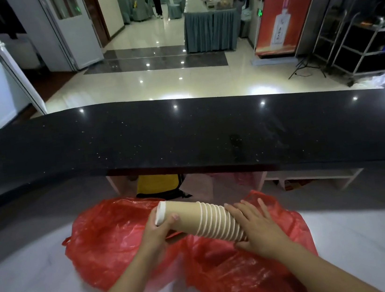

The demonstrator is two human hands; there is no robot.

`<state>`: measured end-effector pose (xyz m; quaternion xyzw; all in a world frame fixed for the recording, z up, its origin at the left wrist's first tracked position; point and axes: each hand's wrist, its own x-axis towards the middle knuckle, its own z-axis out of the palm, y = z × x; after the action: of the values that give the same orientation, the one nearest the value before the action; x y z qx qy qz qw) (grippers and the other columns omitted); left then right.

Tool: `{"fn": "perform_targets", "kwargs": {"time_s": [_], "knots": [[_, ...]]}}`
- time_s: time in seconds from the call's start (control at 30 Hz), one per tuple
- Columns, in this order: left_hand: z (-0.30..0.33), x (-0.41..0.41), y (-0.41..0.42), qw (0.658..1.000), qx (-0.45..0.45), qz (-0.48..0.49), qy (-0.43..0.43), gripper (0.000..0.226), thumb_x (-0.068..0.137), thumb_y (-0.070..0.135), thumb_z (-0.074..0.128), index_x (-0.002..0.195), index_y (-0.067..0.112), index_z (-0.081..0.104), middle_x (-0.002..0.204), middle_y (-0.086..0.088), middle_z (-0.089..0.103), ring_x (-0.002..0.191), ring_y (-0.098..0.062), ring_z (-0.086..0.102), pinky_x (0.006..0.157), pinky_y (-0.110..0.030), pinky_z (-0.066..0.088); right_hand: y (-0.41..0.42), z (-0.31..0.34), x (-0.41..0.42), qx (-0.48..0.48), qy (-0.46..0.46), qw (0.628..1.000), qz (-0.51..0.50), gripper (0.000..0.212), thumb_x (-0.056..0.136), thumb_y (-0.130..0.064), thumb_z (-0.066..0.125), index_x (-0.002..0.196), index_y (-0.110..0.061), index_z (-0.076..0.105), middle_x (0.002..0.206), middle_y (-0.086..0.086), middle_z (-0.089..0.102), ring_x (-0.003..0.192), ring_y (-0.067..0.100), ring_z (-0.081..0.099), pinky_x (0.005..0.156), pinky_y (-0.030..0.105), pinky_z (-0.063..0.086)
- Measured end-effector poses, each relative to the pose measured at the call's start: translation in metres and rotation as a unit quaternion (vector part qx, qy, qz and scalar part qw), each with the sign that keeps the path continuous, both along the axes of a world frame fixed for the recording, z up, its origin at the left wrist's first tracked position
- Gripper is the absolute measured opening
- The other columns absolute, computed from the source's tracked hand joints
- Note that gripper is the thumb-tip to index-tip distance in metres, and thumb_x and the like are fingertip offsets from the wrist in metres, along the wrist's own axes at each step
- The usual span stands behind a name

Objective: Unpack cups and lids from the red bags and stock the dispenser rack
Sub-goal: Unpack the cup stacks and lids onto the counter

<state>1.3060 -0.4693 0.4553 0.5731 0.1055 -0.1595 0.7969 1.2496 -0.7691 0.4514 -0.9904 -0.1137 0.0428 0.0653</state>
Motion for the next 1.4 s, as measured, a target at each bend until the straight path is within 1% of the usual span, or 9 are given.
{"fn": "perform_targets", "kwargs": {"time_s": [0.23,0.43,0.57,0.67,0.73,0.83,1.07,1.2,1.4], "knots": [[0.007,-0.020,0.066,0.995,0.002,0.095,-0.007,0.047,0.078,0.020,0.080,0.121,0.024,0.062,0.126,-0.020,0.060,0.109,-0.040,0.067,0.078,-0.058,0.059,0.009,-0.001,0.009,-0.034,-0.006,0.999,0.015,0.113,0.082,-0.059,0.067,0.153,-0.042,-0.019,0.166,0.004,0.013,0.155,0.027,-0.007,0.115,0.061,-0.024],[0.015,-0.074,0.113,0.984,0.019,0.179,0.003,0.077,0.065,0.039,0.090,0.132,0.025,0.055,0.133,-0.020,0.057,0.118,-0.042,0.061,0.085,-0.061,0.057,0.068,-0.003,0.023,-0.005,-0.032,0.992,0.123,0.107,0.080,-0.055,0.073,0.158,-0.034,0.002,0.166,0.009,0.015,0.155,0.032,-0.004,0.116,0.058,-0.022],[0.020,-0.130,0.143,0.965,0.015,0.263,0.009,0.082,0.056,0.041,0.094,0.127,0.022,0.059,0.126,-0.020,0.064,0.107,-0.039,0.069,0.081,-0.054,0.059,0.120,-0.004,0.032,0.044,-0.039,0.977,0.205,0.099,0.071,-0.044,0.079,0.154,-0.033,0.026,0.146,0.002,0.042,0.144,0.031,0.034,0.123,0.056,0.011],[0.026,-0.172,0.172,0.936,0.005,0.351,0.001,0.070,0.062,0.038,0.094,0.122,0.026,0.062,0.124,-0.016,0.067,0.103,-0.037,0.071,0.077,-0.048,0.060,0.171,-0.003,0.027,0.098,-0.046,0.955,0.275,0.086,0.063,-0.043,0.078,0.141,-0.028,0.045,0.125,0.000,0.054,0.116,0.028,0.055,0.106,0.047,0.041],[0.032,-0.195,0.195,0.912,-0.008,0.409,-0.021,0.055,0.075,0.029,0.086,0.124,0.026,0.060,0.126,-0.014,0.067,0.106,-0.034,0.071,0.078,-0.043,0.061,0.212,-0.001,0.017,0.134,-0.046,0.945,0.293,0.082,0.062,-0.044,0.079,0.137,-0.024,0.052,0.120,0.001,0.058,0.109,0.028,0.057,0.096,0.045,0.046],[0.044,-0.220,0.230,0.889,-0.018,0.454,-0.054,0.057,0.078,0.026,0.077,0.131,0.029,0.056,0.131,-0.008,0.066,0.114,-0.030,0.068,0.084,-0.043,0.059,0.275,0.002,-0.005,0.185,-0.048,0.931,0.312,0.084,0.063,-0.043,0.079,0.140,-0.026,0.049,0.121,-0.001,0.056,0.109,0.026,0.053,0.093,0.042,0.045],[0.055,-0.289,0.323,0.886,0.081,0.444,-0.104,0.100,0.058,0.047,0.097,0.141,0.037,0.043,0.127,0.013,0.068,0.115,-0.014,0.067,0.094,-0.040,0.056,0.446,0.001,-0.081,0.314,0.018,0.883,0.349,0.097,0.047,-0.031,0.092,0.135,-0.012,0.055,0.122,0.005,0.063,0.105,0.028,0.063,0.089,0.038,0.052],[0.058,-0.345,0.392,0.859,0.168,0.468,-0.120,0.095,0.063,0.039,0.095,0.139,0.038,0.039,0.130,0.017,0.064,0.119,-0.007,0.063,0.090,-0.028,0.057,0.546,0.007,-0.138,0.361,0.103,0.845,0.381,0.079,0.064,-0.044,0.086,0.134,-0.039,0.049,0.125,-0.024,0.059,0.112,0.001,0.059,0.090,0.029,0.052],[0.058,-0.404,0.478,0.824,0.244,0.507,-0.071,0.108,0.053,0.048,0.096,0.141,0.030,0.037,0.131,0.013,0.063,0.115,-0.004,0.064,0.093,-0.032,0.056,0.649,-0.004,-0.197,0.373,0.211,0.811,0.397,0.074,0.074,-0.041,0.082,0.137,-0.042,0.044,0.128,-0.022,0.059,0.118,0.001,0.058,0.093,0.031,0.054]]}}
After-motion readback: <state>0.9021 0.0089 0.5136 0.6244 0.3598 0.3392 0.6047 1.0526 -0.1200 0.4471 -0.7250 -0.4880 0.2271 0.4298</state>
